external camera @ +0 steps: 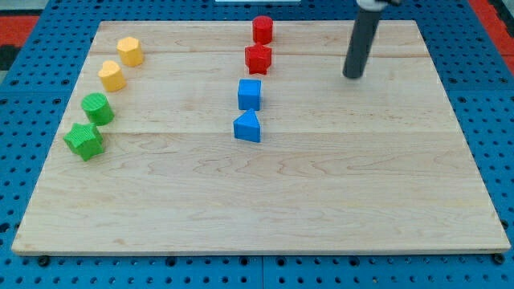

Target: Move the red circle parallel left to the blue cube

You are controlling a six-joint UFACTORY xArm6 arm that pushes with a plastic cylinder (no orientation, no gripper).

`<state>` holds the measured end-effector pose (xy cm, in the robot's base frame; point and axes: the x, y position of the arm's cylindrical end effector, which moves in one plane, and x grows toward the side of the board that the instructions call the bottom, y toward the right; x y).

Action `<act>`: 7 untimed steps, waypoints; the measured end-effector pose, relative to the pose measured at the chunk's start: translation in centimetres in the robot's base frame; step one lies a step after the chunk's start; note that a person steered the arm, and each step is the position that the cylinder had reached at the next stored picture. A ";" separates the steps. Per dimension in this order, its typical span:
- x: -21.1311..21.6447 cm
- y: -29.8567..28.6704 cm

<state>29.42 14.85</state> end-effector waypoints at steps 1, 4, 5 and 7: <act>-8.7 -1.3; -10.0 -16.7; -8.0 -16.8; -5.7 -22.6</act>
<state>23.70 -7.75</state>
